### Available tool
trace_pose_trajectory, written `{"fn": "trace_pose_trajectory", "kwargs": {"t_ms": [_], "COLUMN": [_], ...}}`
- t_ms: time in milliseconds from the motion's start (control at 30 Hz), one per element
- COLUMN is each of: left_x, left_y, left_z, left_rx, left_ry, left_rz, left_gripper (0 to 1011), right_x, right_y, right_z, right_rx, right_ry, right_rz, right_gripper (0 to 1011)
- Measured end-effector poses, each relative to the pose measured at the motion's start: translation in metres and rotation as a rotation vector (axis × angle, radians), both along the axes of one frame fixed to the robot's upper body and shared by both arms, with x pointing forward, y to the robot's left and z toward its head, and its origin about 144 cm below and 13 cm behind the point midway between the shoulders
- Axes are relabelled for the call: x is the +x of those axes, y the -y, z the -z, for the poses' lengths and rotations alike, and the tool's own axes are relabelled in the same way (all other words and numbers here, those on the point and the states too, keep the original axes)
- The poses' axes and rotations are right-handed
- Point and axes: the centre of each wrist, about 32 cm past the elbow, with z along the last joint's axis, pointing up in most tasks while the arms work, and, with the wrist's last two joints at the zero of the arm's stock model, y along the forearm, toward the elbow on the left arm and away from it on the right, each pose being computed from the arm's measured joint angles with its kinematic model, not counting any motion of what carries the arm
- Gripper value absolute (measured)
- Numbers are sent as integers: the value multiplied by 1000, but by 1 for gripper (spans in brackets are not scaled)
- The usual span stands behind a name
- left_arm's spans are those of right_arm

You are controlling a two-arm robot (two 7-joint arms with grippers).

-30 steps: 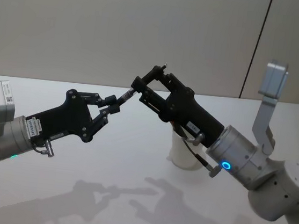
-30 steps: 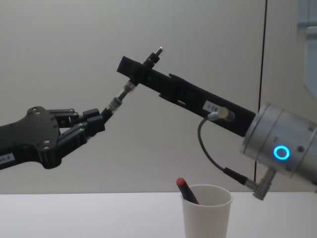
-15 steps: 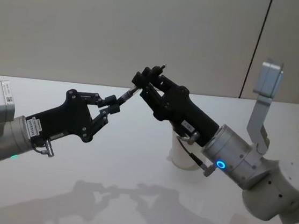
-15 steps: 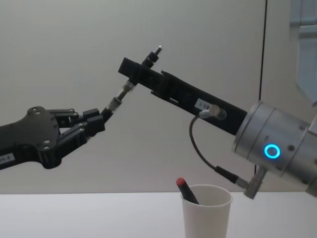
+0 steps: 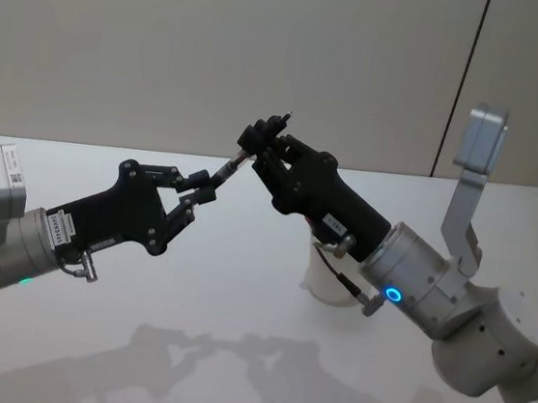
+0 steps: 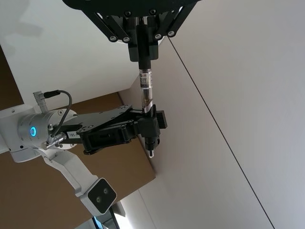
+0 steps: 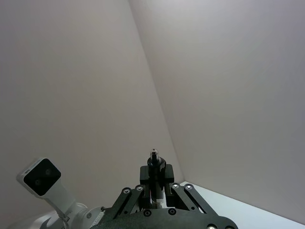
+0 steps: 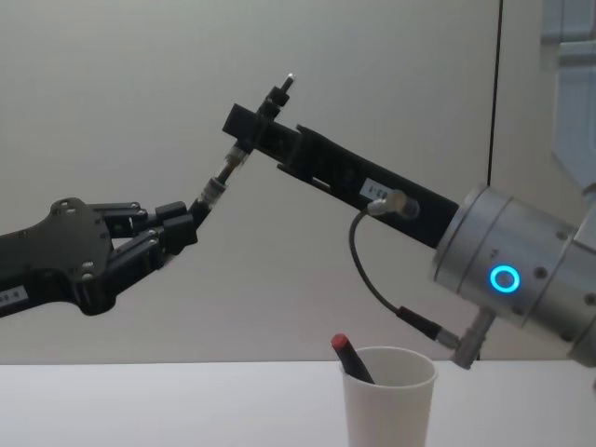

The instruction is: Place the pen into the pen holder.

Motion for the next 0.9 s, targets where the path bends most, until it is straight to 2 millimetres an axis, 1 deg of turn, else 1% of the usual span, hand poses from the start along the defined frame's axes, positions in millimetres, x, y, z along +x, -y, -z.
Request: {"fn": "trace_pose_trajectory", "kwargs": {"t_ms": [200,267,333,400,433,500,533,567,600,633,667,700,900], "left_x": [0,0,0,0,0,0,0,0,0,0,0,0,0], "left_y": [0,0,0,0,0,0,0,0,0,0,0,0,0], "left_z": [0,0,0,0,0,0,0,0,0,0,0,0,0], "left_rx": [1,3,3,3,3,3,3,3,3,3,3,3,3], "left_ry": [0,-1,-1,-1,-1,-1,-1,-1,-1,-1,-1,-1,-1], "left_rz": [0,0,0,0,0,0,0,0,0,0,0,0,0], "left_gripper": [129,168,236,270,322,388,406,450,465,510,521,570,749], "right_x": [0,0,0,1,1,1,1,1,1,1,1,2,2], "right_y": [-1,0,-1,-1,-1,-1,-1,-1,-1,-1,-1,0,0], "right_z": [-1,-1,-2,-2,-2,-2,-2,-2,-2,-2,-2,-2,-2], "right_rx": [6,8,9,10,10,10,11,11,11,11,11,11,12], "right_ry": [2,5,5,6,6,5,5,5,5,6,6,6,7], "right_rz": [4,7,7,8,8,10,10,11,11,11,11,12,14], "right_gripper": [154,153,153,153,153,154,153,153,153,153,153,153,153]}}
